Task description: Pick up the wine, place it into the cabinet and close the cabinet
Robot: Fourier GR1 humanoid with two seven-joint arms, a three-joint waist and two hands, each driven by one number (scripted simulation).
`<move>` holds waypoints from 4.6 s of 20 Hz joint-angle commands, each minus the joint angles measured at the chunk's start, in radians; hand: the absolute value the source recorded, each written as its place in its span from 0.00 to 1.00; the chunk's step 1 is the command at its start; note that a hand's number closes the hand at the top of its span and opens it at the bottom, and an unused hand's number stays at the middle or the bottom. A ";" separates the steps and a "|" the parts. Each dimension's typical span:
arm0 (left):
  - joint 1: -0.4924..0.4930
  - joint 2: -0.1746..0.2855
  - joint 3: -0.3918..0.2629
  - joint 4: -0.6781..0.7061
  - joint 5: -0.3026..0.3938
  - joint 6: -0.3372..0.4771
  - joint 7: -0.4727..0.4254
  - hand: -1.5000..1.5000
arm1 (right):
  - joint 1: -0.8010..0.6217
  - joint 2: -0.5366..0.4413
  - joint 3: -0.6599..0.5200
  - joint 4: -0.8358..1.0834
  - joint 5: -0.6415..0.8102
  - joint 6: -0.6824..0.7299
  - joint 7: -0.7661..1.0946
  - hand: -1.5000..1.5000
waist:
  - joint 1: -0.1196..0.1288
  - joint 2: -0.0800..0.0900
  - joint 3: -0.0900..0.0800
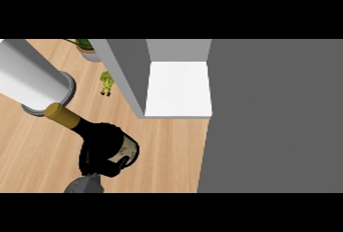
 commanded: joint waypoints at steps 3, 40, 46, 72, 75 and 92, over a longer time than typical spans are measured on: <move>0.029 -0.006 -0.265 -0.179 0.127 0.200 0.061 1.00 | 0.019 0.028 0.041 -0.011 0.007 -0.001 -0.027 0.00 | -0.005 0.002 -0.001; -0.396 -0.006 -0.621 0.177 0.636 0.587 -0.168 1.00 | 0.021 0.005 -0.046 0.011 -0.070 0.052 -0.042 0.00 | -0.017 0.006 -0.001; -0.496 -0.006 -0.579 0.311 0.681 0.546 -0.151 1.00 | 0.005 -0.022 -0.123 0.075 -0.159 0.077 -0.065 0.00 | -0.019 0.007 -0.001; -0.940 -0.006 -0.492 0.732 0.801 0.553 -0.030 1.00 | 0.046 0.015 -0.042 0.117 -0.079 0.113 -0.185 0.00 | -0.064 0.022 -0.001; -0.928 -0.006 -0.527 0.702 0.825 0.598 -0.023 1.00 | 0.015 0.003 -0.043 0.131 -0.089 0.113 -0.165 0.00 | -0.082 0.025 -0.001; -0.792 -0.006 -0.689 0.577 0.927 0.604 -0.108 1.00 | -0.030 0.005 -0.061 0.182 -0.114 0.113 -0.183 0.00 | -0.105 0.026 -0.001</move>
